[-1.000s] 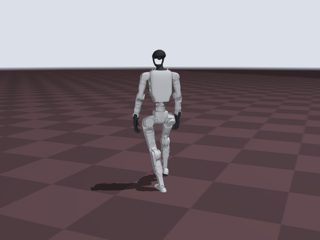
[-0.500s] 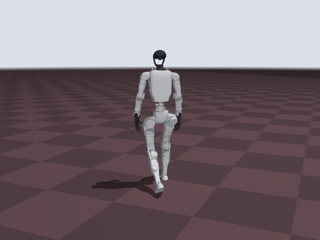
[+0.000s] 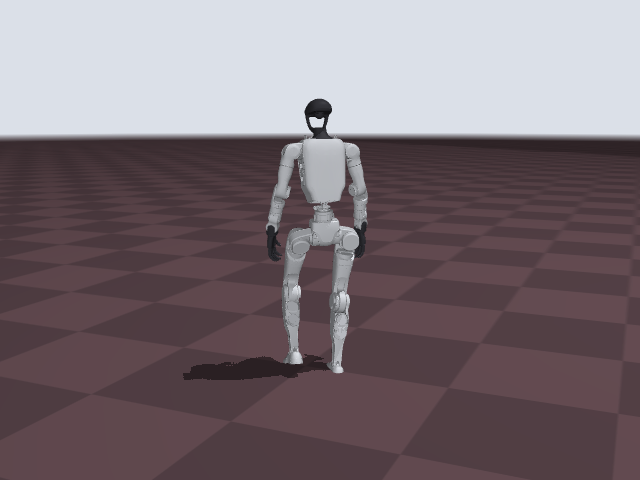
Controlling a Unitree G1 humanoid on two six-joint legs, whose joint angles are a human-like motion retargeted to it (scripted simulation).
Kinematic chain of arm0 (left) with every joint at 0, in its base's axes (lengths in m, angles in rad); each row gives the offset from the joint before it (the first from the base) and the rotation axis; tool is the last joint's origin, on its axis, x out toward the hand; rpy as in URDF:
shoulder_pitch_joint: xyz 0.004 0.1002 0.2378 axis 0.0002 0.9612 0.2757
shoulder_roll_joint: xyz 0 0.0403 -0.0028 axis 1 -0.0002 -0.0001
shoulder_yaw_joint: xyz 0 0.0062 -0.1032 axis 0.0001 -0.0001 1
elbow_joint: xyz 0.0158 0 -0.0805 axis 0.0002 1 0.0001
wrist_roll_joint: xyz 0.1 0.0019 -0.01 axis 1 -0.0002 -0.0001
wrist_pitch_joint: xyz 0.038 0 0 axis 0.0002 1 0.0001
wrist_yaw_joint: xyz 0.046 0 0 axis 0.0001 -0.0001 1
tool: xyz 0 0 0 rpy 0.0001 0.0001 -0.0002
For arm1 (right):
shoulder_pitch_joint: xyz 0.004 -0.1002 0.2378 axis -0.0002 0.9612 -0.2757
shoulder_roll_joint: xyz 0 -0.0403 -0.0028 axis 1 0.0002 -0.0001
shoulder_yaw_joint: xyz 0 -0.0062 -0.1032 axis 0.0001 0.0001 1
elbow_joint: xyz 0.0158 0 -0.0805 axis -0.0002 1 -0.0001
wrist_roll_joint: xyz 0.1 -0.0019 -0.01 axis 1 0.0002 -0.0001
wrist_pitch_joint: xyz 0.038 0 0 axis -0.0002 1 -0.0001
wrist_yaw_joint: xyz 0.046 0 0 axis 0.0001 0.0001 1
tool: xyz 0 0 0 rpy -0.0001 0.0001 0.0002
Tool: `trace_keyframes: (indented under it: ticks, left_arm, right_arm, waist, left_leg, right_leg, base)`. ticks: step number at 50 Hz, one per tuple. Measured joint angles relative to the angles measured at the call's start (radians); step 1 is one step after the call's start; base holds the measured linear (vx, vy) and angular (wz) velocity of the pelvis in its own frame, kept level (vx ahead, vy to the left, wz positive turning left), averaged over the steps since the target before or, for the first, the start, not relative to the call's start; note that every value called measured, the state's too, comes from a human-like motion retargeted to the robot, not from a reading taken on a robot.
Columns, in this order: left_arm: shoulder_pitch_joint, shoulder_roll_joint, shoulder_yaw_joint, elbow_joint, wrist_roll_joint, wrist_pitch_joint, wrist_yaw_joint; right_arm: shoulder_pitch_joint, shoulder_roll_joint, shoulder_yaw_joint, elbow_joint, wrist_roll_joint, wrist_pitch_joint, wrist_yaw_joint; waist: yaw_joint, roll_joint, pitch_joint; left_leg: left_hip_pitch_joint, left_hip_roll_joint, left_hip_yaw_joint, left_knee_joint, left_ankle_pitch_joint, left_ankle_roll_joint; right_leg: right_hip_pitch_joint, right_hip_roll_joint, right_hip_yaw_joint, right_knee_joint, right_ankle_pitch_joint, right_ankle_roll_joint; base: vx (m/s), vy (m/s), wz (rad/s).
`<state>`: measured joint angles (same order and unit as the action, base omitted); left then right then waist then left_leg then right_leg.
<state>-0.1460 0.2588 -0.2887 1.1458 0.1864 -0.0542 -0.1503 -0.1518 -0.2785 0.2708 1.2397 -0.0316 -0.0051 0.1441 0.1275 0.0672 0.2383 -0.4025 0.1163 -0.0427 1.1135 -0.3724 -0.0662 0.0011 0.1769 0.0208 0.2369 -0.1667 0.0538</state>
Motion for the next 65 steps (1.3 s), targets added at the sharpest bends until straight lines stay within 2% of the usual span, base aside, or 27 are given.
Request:
trace_keyframes:
  ticks: [5,12,21,27,32,37,42,47,50,53,57,61,65]
  left_arm:
    - [0.007,-0.004,-0.006,0.011,0.009,-0.005,-0.006]
    - [0.017,-0.014,-0.022,0.025,0.011,-0.006,-0.009]
    - [0.045,-0.029,-0.058,0.027,0.005,-0.006,0.007]
    - [0.035,-0.017,-0.082,0.025,-0.014,-0.007,0.005]
    - [0.043,-0.010,-0.105,0.019,-0.013,-0.009,0.012]
    - [0.032,0.007,-0.114,0.013,-0.001,-0.004,0.015]
    - [0.026,0.012,-0.112,0.020,0.009,0.008,0.027]
    - [0.020,0.007,-0.100,0.035,0.010,0.017,0.035]
    - [0.017,0.000,-0.095,0.046,0.009,0.020,0.037]
    - [0.009,-0.004,-0.087,0.057,0.007,0.019,0.034]
    - [0.015,-0.008,-0.079,0.065,0.004,0.011,0.035]
    - [0.020,-0.007,-0.068,0.066,-0.001,0.002,0.036]
    - [0.072,-0.034,-0.070,0.061,0.000,-0.006,0.059]
  right_arm:
    - [0.000,0.007,-0.004,0.018,-0.003,-0.009,0.010]
    - [0.003,0.018,-0.001,0.040,-0.014,-0.015,0.017]
    - [0.033,0.051,0.008,0.037,-0.005,-0.018,0.009]
    - [0.020,0.059,0.014,0.023,0.012,-0.014,0.026]
    - [0.017,0.060,0.029,-0.001,0.028,-0.013,0.034]
    - [-0.009,0.049,0.042,-0.028,0.044,-0.013,0.045]
    - [-0.018,0.043,0.046,-0.048,0.046,-0.021,0.039]
    - [-0.015,0.040,0.050,-0.060,0.040,-0.027,0.039]
    - [-0.010,0.039,0.053,-0.058,0.034,-0.028,0.039]
    - [-0.014,0.038,0.058,-0.050,0.024,-0.025,0.045]
    - [-0.011,0.041,0.065,-0.040,0.012,-0.020,0.043]
    - [-0.012,0.046,0.066,-0.031,-0.002,-0.015,0.040]
    - [0.031,0.073,0.072,-0.022,-0.020,-0.016,0.009]
  waist:
    - [0.021,-0.036,0.008]
    - [0.019,-0.076,-0.006]
    - [0.013,-0.108,-0.044]
    - [0.009,-0.167,-0.057]
    - [-0.020,-0.230,-0.064]
    - [-0.060,-0.269,-0.062]
    - [-0.110,-0.269,-0.057]
    - [-0.159,-0.244,-0.045]
    - [-0.182,-0.223,-0.036]
    - [-0.204,-0.187,-0.029]
    - [-0.228,-0.154,-0.026]
    - [-0.238,-0.121,-0.029]
    - [-0.203,-0.124,-0.034]
  left_leg:
    - [-0.031,-0.076,0.007,-0.273,0.057,-0.013]
    - [-0.013,-0.163,0.018,-0.640,0.191,-0.033]
    - [0.014,-0.209,0.035,-0.645,0.198,0.001]
    - [0.104,-0.265,0.058,-0.714,0.164,0.057]
    - [0.189,-0.336,0.067,-0.786,0.153,0.093]
    - [0.300,-0.388,0.055,-0.914,0.165,0.117]
    - [0.401,-0.407,0.024,-0.990,0.157,0.119]
    - [0.499,-0.397,-0.012,-1.049,0.141,0.110]
    - [0.551,-0.382,-0.027,-1.074,0.127,0.104]
    - [0.587,-0.347,-0.039,-1.086,0.111,0.092]
    - [0.623,-0.316,-0.050,-1.085,0.092,0.080]
    - [0.639,-0.283,-0.053,-1.057,0.072,0.067]
    - [0.641,-0.295,-0.016,-0.957,0.029,0.061]
  right_leg:
    - [0.047,-0.043,0.017,0.008,-0.062,-0.001]
    - [0.100,-0.090,0.020,0.026,-0.139,0.000]
    - [0.128,-0.116,0.034,0.163,-0.231,0.003]
    - [0.102,-0.182,0.027,0.319,-0.175,0.053]
    - [0.010,-0.267,0.020,0.591,-0.088,0.116]
    - [-0.142,-0.365,0.001,0.899,-0.034,0.116]
    - [-0.271,-0.415,-0.007,1.030,-0.088,0.068]
    - [-0.374,-0.414,-0.011,0.977,-0.141,0.033]
    - [-0.423,-0.395,-0.011,0.895,-0.143,0.030]
    - [-0.462,-0.354,-0.016,0.774,-0.100,0.040]
    - [-0.497,-0.298,0.004,0.576,0.007,0.088]
    - [-0.501,-0.232,0.043,0.347,0.177,0.154]
    - [-0.504,-0.188,0.113,0.302,0.285,0.205]
  base:
    - [0.35,-0.01,-0.12]
    - [0.33,0.03,-0.02]
    - [0.34,0.06,-0.08]
    - [0.35,0.08,-0.11]
    - [0.34,0.09,0.04]
    - [0.34,0.08,0.09]
    - [0.35,0.05,0.17]
    - [0.34,0.03,0.22]
    - [0.33,0.02,0.23]
    - [0.32,0.00,0.23]
    - [0.29,-0.02,0.20]
    - [0.24,-0.04,0.07]
    - [0.18,-0.05,-0.34]
